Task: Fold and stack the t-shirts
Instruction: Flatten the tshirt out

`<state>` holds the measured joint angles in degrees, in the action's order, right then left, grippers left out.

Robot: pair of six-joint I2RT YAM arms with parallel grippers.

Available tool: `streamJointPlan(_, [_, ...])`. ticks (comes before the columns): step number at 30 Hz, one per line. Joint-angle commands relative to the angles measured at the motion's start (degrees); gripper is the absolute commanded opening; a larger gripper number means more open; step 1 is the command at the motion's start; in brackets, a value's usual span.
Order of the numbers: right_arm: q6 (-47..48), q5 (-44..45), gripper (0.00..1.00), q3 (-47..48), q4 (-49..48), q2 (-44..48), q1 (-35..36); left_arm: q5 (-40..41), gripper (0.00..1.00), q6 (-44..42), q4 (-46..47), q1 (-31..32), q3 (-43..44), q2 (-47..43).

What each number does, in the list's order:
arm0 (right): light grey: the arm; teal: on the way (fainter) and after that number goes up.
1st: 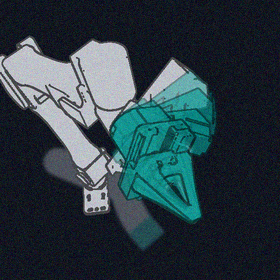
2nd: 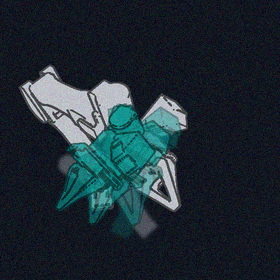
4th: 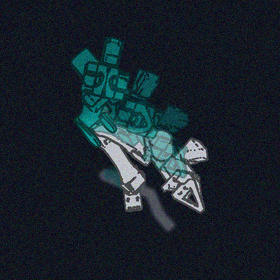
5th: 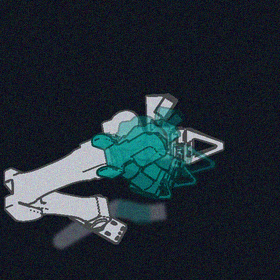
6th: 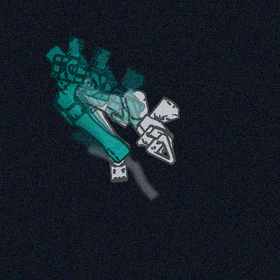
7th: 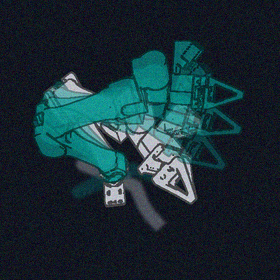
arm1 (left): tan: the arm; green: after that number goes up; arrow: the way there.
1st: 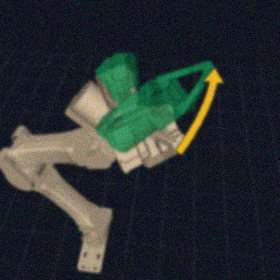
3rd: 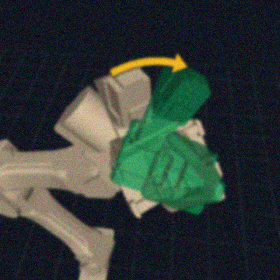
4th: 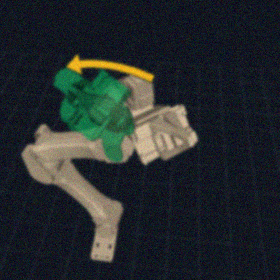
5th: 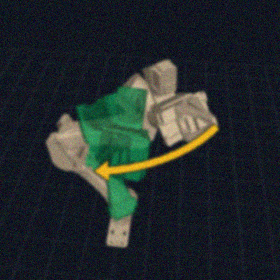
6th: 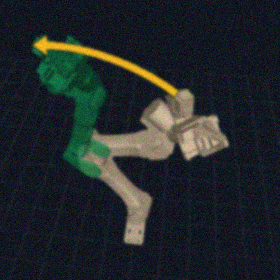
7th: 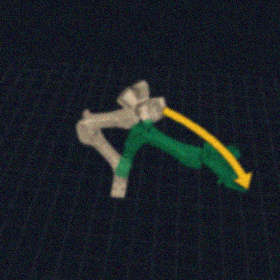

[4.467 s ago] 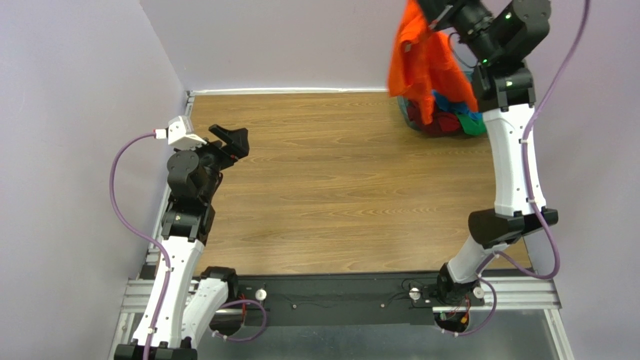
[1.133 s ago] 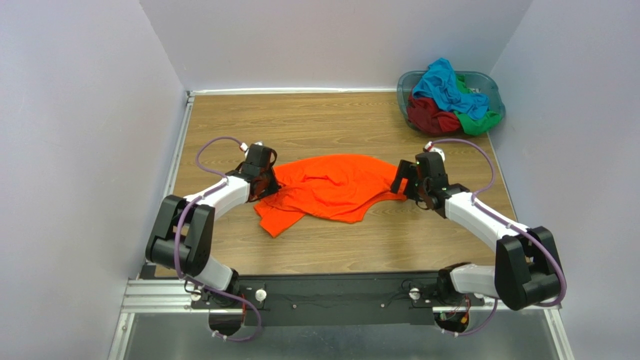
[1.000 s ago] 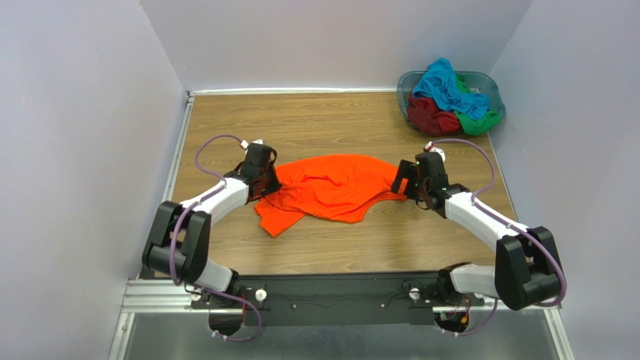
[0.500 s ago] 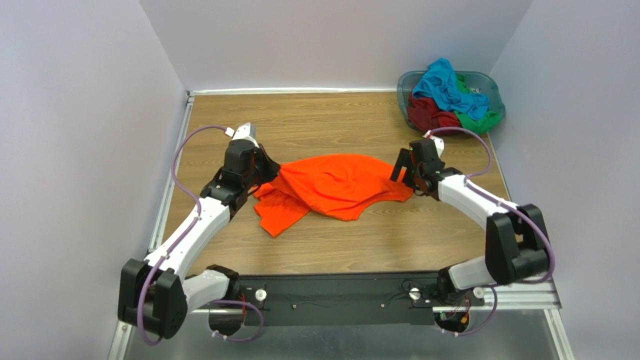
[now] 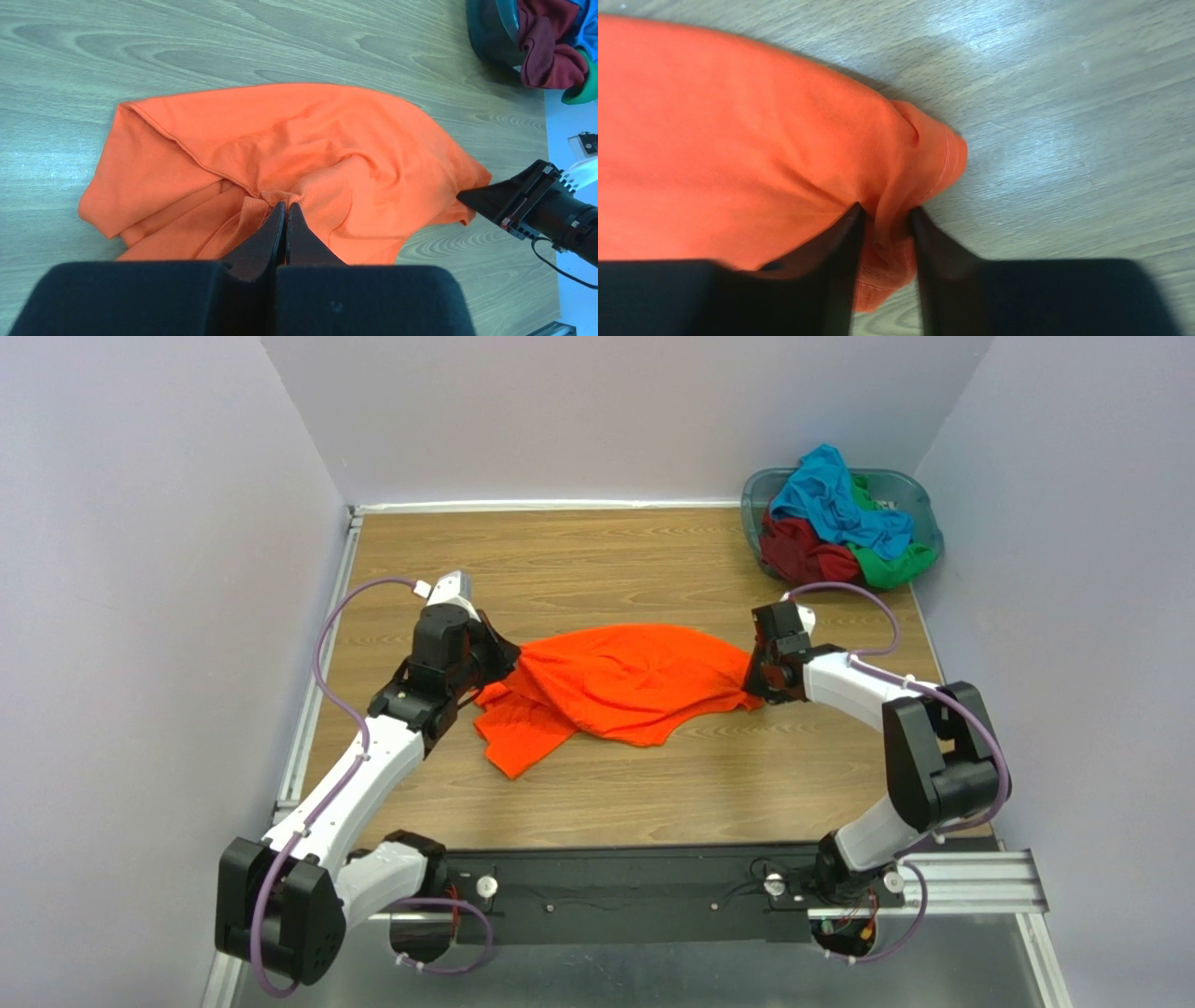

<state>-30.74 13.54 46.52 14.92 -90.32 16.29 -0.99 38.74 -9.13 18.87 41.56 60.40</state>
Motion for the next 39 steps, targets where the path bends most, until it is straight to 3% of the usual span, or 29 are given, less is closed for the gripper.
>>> streamJointPlan(1, [2.2,-5.5,0.21,1.9,2.0,0.9,0.0,0.5,0.00,-0.2,1.1,0.2,2.8,-1.2])
streamJointPlan(3, [3.2,-7.0,0.14,4.3,2.3,3.8,0.0,0.5,0.00,-0.6,1.1,0.2,6.3,-2.2])
streamJointPlan(7, [5.6,-10.1,0.10,11.0,3.4,13.6,0.0,4.5,0.00,-0.9,1.7,0.2,13.1,-5.2])
streamJointPlan(18, [8.0,-20.7,0.12,33.0,3.7,25.8,0.1,6.4,0.00,-4.8,7.4,0.2,34.9,-14.2])
streamJointPlan(28, [5.9,-35.1,0.12,51.1,4.6,26.8,0.0,-3.7,0.00,-7.7,11.1,0.2,46.7,-14.3])
streamJointPlan(35, [7.7,-33.5,0.12,56.5,4.9,22.7,0.0,3.3,0.00,-9.6,10.8,0.2,48.8,-10.4])
streamJointPlan(39, [9.7,-30.4,0.11,57.9,4.9,16.9,0.0,8.1,0.00,-10.3,10.6,0.1,49.3,-3.6])
